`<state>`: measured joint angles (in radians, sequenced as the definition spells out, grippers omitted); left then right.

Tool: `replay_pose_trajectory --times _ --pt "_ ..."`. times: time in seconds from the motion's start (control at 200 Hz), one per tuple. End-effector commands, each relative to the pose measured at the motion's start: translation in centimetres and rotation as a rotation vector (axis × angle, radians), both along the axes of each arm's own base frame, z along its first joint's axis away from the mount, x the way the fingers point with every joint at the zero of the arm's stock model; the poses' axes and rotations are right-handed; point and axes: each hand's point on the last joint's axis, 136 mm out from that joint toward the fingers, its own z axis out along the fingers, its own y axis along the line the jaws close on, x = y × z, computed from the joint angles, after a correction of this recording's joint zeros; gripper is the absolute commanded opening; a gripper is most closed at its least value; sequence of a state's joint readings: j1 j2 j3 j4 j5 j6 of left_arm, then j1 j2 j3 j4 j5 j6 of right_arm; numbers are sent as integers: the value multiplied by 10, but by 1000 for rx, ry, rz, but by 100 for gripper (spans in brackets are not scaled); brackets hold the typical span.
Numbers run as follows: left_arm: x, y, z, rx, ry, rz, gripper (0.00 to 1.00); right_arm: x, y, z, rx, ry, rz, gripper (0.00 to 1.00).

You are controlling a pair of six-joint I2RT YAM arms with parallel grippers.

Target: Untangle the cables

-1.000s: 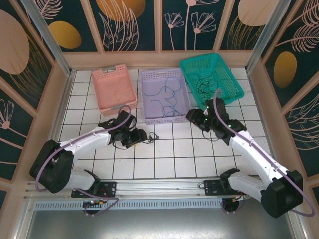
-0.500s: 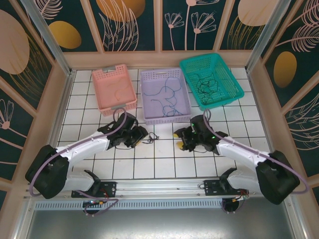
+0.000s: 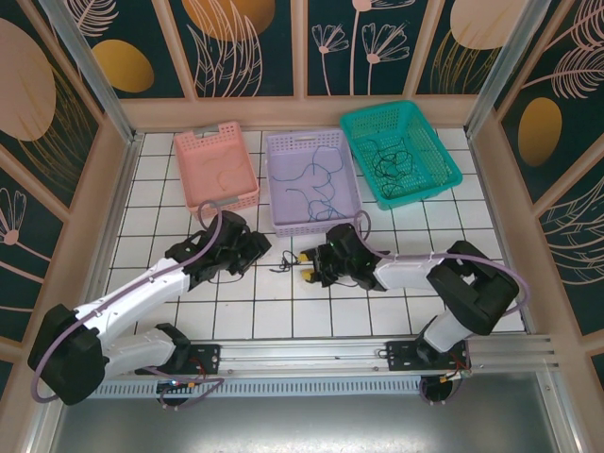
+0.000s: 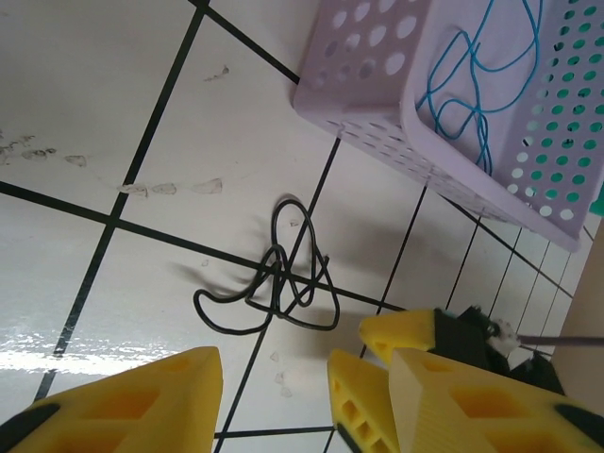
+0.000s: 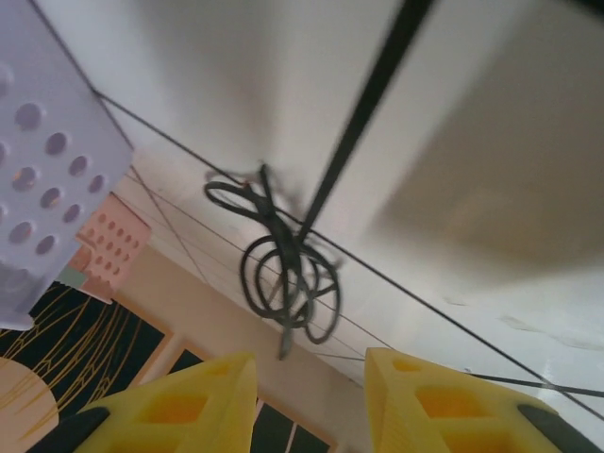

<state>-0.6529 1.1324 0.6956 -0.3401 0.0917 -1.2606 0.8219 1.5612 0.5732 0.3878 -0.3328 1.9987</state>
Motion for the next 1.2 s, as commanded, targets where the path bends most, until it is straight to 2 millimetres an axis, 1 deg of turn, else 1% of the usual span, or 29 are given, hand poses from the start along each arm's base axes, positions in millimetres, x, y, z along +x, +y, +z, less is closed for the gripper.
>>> replay_pose_trajectory --times 0.0,0.13,0.205,0.325,0.405,0.515,0.666,0.701,0.751,0.821,0.881,0.891,0.956,1.026,1.081,1.136,1.196 --pt "-4 5 2 38 -9 -29 49 16 14 13 65 -21 -50 34" --pt "-5 5 3 45 -13 -45 49 17 18 9 63 -15 -44 29" --pt "-5 4 5 48 -18 -59 49 15 18 4 50 -1 -38 24" --pt "-5 2 7 56 -20 -76 49 11 16 -2 28 20 -38 23" --pt "-4 3 8 58 -24 -76 49 12 14 -4 24 15 -45 24" --pt "-4 2 7 57 -21 -80 49 14 18 -7 26 14 -44 23" --pt "-2 -1 11 47 -36 -85 48 15 17 -12 9 10 -48 13" --pt "-1 -1 12 45 -41 -87 48 16 15 -12 5 3 -49 9" --pt "-1 -4 14 36 -49 -99 48 16 13 -9 -3 -10 -47 0" --pt "0 -6 22 20 -70 -110 49 16 7 2 -25 -66 -20 0" --pt "2 -7 30 18 -90 -120 50 18 2 20 -66 -150 50 0" --pt "2 -8 31 18 -93 -123 50 17 0 20 -82 -161 68 0" --pt "6 -9 44 24 -131 -137 50 19 -8 44 -153 -273 180 0" --pt "13 -13 59 26 -183 -162 50 22 -17 73 -239 -435 327 0" --pt "18 -21 71 15 -223 -197 50 23 -24 93 -304 -551 426 0" --pt "23 -33 84 -7 -268 -251 50 23 -28 117 -306 -677 503 0" --pt "28 -43 91 -21 -286 -294 50 23 -32 141 -286 -785 558 0"
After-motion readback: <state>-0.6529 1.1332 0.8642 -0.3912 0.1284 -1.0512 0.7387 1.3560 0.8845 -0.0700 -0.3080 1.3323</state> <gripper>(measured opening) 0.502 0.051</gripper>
